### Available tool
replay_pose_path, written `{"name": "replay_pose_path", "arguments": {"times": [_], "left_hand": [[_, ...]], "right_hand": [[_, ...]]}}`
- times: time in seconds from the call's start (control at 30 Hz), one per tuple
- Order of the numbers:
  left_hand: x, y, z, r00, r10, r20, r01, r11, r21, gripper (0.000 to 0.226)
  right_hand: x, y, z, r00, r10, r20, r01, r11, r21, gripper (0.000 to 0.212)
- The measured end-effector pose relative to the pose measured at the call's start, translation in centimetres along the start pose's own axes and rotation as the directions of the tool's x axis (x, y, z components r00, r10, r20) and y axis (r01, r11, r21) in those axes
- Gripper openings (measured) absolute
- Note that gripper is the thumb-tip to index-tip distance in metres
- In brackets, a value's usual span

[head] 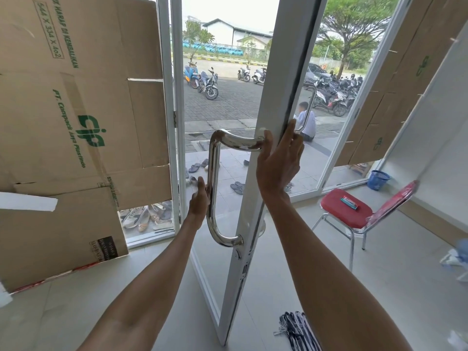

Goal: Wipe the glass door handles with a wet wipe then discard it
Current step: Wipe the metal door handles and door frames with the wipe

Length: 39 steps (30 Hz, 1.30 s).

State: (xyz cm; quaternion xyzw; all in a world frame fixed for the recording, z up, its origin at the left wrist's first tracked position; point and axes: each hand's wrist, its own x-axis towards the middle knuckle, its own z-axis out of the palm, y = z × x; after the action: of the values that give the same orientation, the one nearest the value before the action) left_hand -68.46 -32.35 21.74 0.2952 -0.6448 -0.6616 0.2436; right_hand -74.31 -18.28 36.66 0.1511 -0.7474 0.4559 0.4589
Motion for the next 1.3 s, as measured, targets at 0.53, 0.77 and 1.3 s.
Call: {"name": "replay_pose_path", "arguments": {"times": [0.53, 0.77, 1.3], "left_hand": [[-0.9, -7.0, 1.3, 0.961, -0.273, -0.042, 0.254, 0.933, -0.256, 0.044], [-2.9, -8.2, 2.4, 0.956, -0.289, -0.044, 0.279, 0.947, -0.163, 0.054], [-6.3, -9.2, 0.3, 0.934, 0.037, 0.355, -0.357, 0.139, 0.924, 0.079]], "right_hand": [[-0.4, -0.2, -0.1, 1.000, -0.018, 0.009, 0.017, 1.000, 0.008, 0.054], [-0.2, -0.1, -0.2, 1.000, -0.016, 0.020, 0.016, 1.000, 0.005, 0.055], [-0.3, -0.5, -0.8, 0.998, -0.032, 0.055, 0.030, 0.999, 0.037, 0.055]]}}
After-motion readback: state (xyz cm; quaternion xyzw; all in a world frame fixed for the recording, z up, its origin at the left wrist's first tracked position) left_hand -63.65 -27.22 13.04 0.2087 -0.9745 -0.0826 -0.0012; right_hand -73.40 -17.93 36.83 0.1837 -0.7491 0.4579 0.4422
